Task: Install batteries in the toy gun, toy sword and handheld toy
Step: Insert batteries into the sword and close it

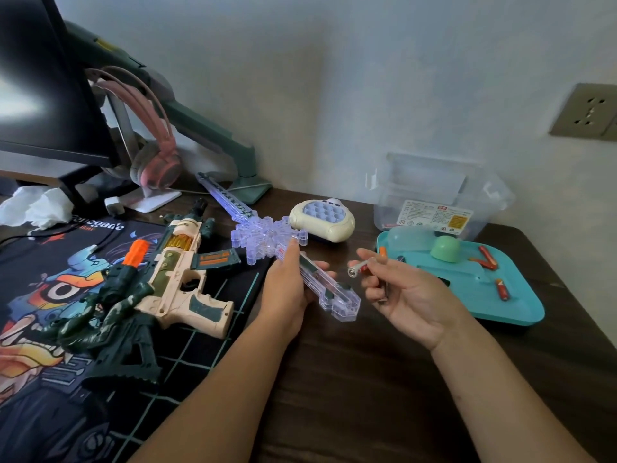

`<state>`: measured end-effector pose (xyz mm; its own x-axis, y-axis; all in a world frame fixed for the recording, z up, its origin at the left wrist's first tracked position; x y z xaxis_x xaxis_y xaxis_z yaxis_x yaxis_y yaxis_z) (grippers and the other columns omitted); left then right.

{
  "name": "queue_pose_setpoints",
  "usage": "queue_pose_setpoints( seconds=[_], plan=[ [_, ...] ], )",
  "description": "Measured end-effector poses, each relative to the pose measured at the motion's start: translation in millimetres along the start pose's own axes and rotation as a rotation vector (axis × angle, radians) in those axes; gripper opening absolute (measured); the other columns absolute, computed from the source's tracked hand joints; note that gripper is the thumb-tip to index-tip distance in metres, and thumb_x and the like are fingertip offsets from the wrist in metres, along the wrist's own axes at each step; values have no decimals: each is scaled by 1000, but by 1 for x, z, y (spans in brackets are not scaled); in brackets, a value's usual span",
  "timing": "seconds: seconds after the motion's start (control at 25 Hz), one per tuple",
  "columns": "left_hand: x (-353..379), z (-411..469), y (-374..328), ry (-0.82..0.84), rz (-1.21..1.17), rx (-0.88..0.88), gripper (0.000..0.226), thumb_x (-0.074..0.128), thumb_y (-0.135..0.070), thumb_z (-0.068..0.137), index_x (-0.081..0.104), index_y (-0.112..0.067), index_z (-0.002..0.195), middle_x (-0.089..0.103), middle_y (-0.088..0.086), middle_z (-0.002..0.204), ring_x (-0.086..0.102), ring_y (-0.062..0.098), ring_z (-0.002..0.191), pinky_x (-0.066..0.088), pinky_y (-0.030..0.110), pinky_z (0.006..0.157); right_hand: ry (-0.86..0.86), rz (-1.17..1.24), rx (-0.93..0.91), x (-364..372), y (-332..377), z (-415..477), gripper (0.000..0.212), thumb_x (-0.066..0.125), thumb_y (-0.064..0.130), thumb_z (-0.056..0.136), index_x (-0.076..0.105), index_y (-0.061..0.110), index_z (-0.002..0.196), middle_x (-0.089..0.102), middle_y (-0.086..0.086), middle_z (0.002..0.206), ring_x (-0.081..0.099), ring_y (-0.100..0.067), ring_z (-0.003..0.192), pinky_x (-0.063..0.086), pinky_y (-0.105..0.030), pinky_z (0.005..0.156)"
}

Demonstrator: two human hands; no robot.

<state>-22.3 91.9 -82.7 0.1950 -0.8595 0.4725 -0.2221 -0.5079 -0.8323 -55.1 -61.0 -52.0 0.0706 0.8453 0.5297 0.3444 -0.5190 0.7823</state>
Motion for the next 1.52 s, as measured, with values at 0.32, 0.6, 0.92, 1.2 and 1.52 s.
queue_pose_setpoints(
  seconds=[0.32, 0.6, 0.92, 1.2, 1.52],
  plan=[
    [0, -4, 0, 11, 29, 14, 33, 41, -37, 105, 54, -7, 96, 67, 12, 75, 70, 18, 56, 60, 33, 57, -62, -412, -122, 7, 3, -7, 16, 61, 22, 91, 67, 10, 99, 58, -3, 69, 41, -7, 49, 26, -17, 37],
    [-1, -2, 1, 8, 86, 19, 41, 42, -37, 104, 58, -6, 83, 68, 17, 80, 64, 24, 64, 53, 35, 65, -224, -1283, -457, 37, 7, -8, 24, 68, 47, 81, 61, 25, 74, 64, 8, 68, 59, -6, 65, 47, -25, 57],
    [-1, -2, -1, -14, 70, 3, 37, 41, -38, 105, 56, -7, 90, 70, 5, 62, 65, 21, 58, 55, 35, 63, 45, -950, -155, 29, 4, -9, 30, 47, 29, 98, 75, 23, 88, 48, 7, 60, 41, -4, 50, 32, -21, 48],
    [0, -4, -2, -2, 58, -8, 32, 40, -37, 105, 53, -8, 99, 70, 3, 60, 66, 15, 45, 53, 26, 44, 237, -1290, -264, 24, 14, -18, 32, 64, 10, 85, 71, 36, 103, 47, 0, 68, 40, -3, 55, 34, -12, 49],
    [-2, 0, 1, -11, 88, -28, 38, 42, -39, 104, 58, -5, 97, 72, 10, 72, 66, 24, 63, 56, 35, 62, 129, -1816, -447, 50, 17, -13, 26, 62, 28, 88, 66, 43, 109, 46, 13, 65, 42, -3, 60, 31, -18, 56]
  ],
)
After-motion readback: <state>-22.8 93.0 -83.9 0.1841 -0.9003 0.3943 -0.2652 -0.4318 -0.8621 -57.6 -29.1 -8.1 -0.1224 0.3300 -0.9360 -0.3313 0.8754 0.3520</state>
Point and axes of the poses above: each hand's wrist, its own z-axis towards the middle knuckle, its own x-axis out of the palm, y = z × x, the point moved 4 cm from there along z, towards the middle knuckle
